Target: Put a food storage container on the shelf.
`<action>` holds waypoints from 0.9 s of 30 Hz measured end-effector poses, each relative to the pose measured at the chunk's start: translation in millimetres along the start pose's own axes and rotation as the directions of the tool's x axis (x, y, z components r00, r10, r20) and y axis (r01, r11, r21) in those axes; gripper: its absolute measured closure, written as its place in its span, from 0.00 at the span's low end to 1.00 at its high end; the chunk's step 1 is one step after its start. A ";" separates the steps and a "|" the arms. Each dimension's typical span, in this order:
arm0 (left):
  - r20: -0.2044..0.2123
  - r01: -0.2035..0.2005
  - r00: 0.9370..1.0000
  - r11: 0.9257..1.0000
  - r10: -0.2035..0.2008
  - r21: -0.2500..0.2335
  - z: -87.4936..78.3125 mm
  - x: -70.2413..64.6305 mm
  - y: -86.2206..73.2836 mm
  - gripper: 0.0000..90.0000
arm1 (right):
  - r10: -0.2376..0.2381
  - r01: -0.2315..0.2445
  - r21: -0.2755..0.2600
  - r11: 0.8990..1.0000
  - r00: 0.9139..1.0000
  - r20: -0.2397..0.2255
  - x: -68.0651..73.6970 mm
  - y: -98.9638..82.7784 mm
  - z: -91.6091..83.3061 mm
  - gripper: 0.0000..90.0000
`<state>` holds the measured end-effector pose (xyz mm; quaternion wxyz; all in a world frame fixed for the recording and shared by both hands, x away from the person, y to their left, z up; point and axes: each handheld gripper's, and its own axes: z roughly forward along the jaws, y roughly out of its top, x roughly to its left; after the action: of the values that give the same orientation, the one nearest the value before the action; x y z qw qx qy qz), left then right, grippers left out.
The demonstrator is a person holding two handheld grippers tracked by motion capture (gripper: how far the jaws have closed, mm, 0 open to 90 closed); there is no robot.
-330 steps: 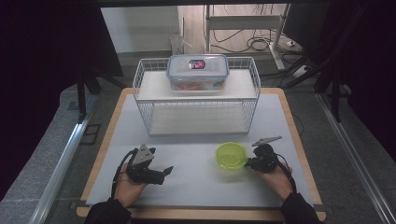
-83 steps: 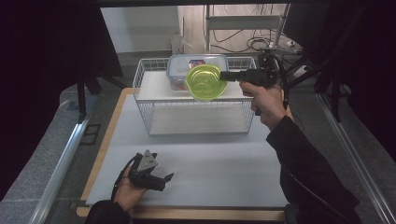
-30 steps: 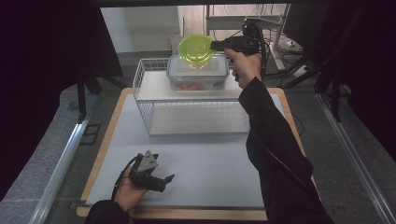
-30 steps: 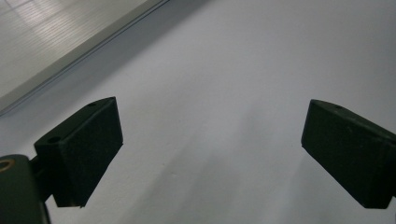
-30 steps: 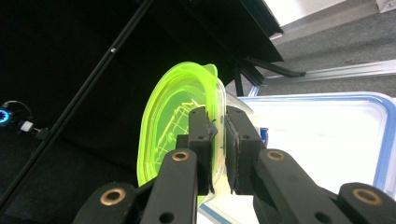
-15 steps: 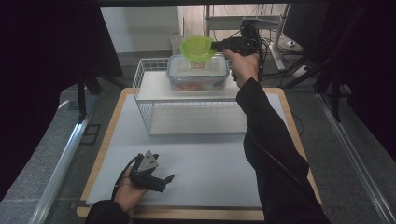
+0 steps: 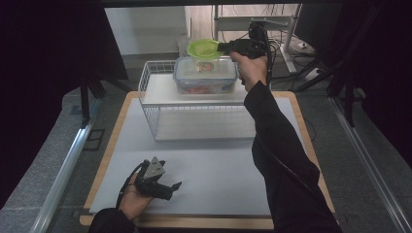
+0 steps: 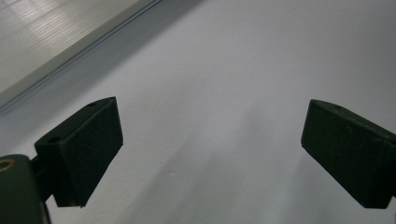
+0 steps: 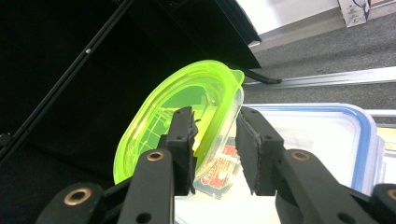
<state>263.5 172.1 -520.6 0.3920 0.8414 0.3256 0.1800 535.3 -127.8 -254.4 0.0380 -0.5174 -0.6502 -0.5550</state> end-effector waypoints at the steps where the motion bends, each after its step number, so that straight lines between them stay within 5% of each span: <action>1: 0.000 0.000 1.000 1.000 0.000 0.000 0.0 0.0 0.0 0.06 | -0.004 0.004 -0.001 1.000 1.000 0.001 0.1 -0.1 0.1 0.73; 14: -0.001 -0.001 1.000 1.000 0.001 0.001 0.3 -0.3 0.0 0.06 | -0.084 0.084 0.003 0.996 0.995 -0.044 1.1 -1.7 -5.2 0.47; 27: -0.007 0.001 1.000 1.000 -0.001 0.001 0.2 0.2 0.2 0.06 | -0.182 0.183 0.008 0.983 0.980 -0.076 -7.0 -14.2 -17.2 0.32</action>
<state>263.8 172.1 -520.6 0.3906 0.8407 0.3274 0.1828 519.4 -143.1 -261.9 0.0154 -0.4341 -0.6972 -0.5702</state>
